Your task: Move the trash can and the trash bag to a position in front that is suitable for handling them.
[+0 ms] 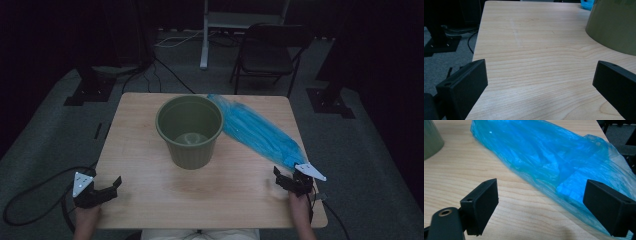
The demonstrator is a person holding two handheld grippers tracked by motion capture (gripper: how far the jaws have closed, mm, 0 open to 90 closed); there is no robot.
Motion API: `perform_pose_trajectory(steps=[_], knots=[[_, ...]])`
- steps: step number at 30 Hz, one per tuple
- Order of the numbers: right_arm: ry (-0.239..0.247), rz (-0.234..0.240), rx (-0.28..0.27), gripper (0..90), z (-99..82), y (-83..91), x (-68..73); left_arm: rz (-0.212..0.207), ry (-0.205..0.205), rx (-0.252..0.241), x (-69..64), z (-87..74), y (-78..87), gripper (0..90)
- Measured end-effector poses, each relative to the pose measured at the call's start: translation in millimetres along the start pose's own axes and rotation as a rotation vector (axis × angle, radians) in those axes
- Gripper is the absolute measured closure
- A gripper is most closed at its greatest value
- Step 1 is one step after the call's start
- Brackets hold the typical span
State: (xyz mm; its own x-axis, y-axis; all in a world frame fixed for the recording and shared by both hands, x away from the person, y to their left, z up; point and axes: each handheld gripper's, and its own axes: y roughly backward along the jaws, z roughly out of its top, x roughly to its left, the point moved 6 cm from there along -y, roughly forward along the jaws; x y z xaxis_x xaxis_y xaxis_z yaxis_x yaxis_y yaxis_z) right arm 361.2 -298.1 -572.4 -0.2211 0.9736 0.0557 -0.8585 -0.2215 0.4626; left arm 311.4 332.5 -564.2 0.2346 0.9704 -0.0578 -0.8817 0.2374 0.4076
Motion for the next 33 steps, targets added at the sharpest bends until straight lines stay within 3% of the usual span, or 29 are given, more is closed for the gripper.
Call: perform_pose_trajectory(steps=[6,15,22,29,30,33], knots=[[0.009,0.008,0.020,12.5,0.3,-3.4,5.5,0.029,-0.001,0.013,4.2,1.7,-4.4,0.2],[0.026,0.043,0.056,12.5,6.0,-18.7,17.1,0.001,0.037,0.021,5.9,6.0,-15.1,0.2],[0.049,0.056,0.052,12.5,18.0,-30.9,25.4,-0.009,0.014,0.034,3.2,10.7,-22.9,0.2],[0.064,0.082,0.052,12.5,30.7,-48.2,41.0,-0.035,0.014,0.030,-2.3,19.1,-37.7,0.2],[0.066,0.095,0.042,12.5,36.8,-53.0,46.3,-0.049,0.009,0.035,-7.4,23.0,-48.7,0.2],[0.077,0.102,0.034,12.5,45.4,-60.3,52.4,-0.060,0.010,0.025,-12.3,28.7,-58.5,0.2]])
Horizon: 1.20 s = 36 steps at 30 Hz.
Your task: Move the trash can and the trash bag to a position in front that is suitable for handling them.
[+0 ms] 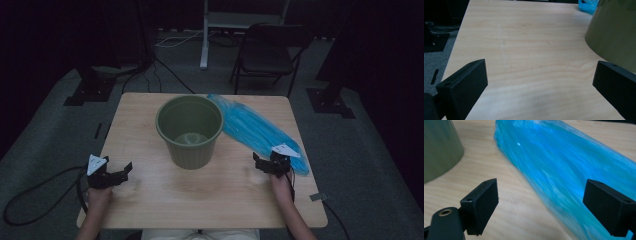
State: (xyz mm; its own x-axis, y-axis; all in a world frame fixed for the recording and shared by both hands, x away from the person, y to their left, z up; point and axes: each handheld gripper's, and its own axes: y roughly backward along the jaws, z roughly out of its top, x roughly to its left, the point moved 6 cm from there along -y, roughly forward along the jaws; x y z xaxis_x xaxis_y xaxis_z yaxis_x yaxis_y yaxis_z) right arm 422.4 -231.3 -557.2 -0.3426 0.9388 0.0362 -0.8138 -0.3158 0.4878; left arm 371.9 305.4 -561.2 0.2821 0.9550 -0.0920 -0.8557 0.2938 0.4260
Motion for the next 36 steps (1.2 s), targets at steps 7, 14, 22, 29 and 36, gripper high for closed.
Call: perform_pose_trajectory(steps=[7,14,22,29,36], knots=[[0.015,0.015,-0.011,12.5,19.0,-18.7,9.1,-0.014,-0.002,-0.011,-5.6,15.6,-21.9,0.2],[-0.003,0.046,-0.014,12.5,39.7,-45.9,24.2,-0.025,-0.022,-0.014,-16.5,33.4,-47.1,0.2],[-0.003,0.117,0.013,12.5,63.3,-81.0,54.0,-0.057,-0.029,-0.011,-36.3,54.6,-87.8,0.2],[-0.033,0.152,0.003,12.1,78.4,-95.4,68.3,-0.075,-0.039,-0.007,-46.3,63.9,-101.1,0.2],[-0.011,0.205,0.033,11.2,84.5,-100.6,79.1,-0.113,-0.057,-0.017,-61.5,73.9,-104.3,0.2]])
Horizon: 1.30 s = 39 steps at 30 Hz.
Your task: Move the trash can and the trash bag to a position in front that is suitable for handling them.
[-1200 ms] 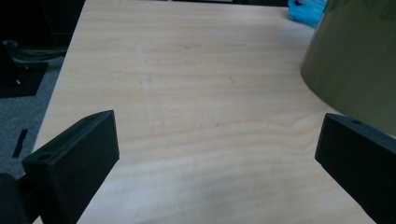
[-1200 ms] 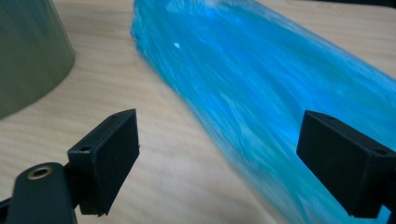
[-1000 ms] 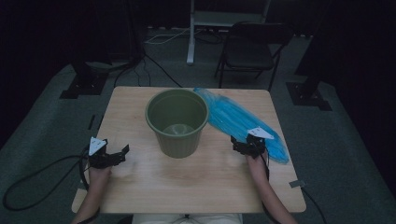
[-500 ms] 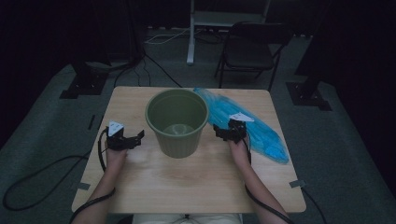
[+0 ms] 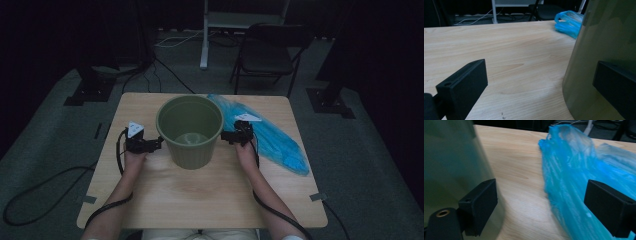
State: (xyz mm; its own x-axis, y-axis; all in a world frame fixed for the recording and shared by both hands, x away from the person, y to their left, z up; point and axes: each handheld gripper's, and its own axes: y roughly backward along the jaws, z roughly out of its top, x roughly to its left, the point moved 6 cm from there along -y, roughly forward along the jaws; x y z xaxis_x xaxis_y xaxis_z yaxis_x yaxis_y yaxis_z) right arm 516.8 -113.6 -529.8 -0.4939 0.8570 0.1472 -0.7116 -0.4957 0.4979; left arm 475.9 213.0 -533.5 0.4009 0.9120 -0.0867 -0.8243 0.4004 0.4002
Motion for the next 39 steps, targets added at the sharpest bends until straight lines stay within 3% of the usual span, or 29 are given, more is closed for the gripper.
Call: perform_pose_trajectory(steps=[8,29,39], knots=[[-0.009,0.028,0.004,11.9,-5.1,3.9,-0.2,-0.006,-0.016,0.008,-8.1,-0.1,4.9,0.2],[0.036,0.052,0.003,13.6,-34.1,51.2,16.8,-0.056,-0.057,0.045,-40.8,-19.4,46.1,0.3],[0.042,0.071,0.001,14.0,-47.2,71.4,22.0,-0.100,-0.049,0.057,-57.3,-30.5,64.7,0.3]])
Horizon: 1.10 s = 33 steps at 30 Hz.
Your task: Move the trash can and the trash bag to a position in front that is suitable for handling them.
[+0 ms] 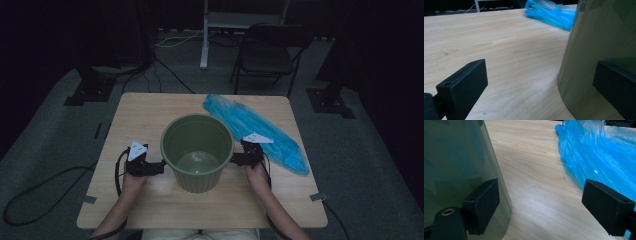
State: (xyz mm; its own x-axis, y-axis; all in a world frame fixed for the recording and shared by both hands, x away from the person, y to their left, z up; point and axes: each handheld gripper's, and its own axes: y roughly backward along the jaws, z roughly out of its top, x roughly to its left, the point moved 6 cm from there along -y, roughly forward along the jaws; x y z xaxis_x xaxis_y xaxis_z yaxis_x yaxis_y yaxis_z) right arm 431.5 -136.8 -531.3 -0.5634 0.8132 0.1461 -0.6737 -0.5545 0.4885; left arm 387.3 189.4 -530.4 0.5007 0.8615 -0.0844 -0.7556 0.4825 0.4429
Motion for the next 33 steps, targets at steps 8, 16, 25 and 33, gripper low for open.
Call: perform_pose_trajectory(steps=[8,16,25,33], knots=[[0.003,0.009,0.000,14.1,-11.0,17.6,3.4,-0.021,-0.031,0.001,-16.8,-6.8,10.6,0.2],[0.038,0.011,-0.021,13.9,-22.8,36.3,11.2,-0.031,-0.063,0.001,-30.7,-13.9,22.2,0.2],[0.019,-0.017,-0.008,11.8,-30.3,41.1,5.4,-0.068,-0.074,0.013,-35.2,-22.8,26.8,0.2],[-0.063,-0.196,-0.004,13.4,-31.2,65.9,-57.8,-0.037,-0.057,0.017,-13.5,-39.3,41.6,0.2]])
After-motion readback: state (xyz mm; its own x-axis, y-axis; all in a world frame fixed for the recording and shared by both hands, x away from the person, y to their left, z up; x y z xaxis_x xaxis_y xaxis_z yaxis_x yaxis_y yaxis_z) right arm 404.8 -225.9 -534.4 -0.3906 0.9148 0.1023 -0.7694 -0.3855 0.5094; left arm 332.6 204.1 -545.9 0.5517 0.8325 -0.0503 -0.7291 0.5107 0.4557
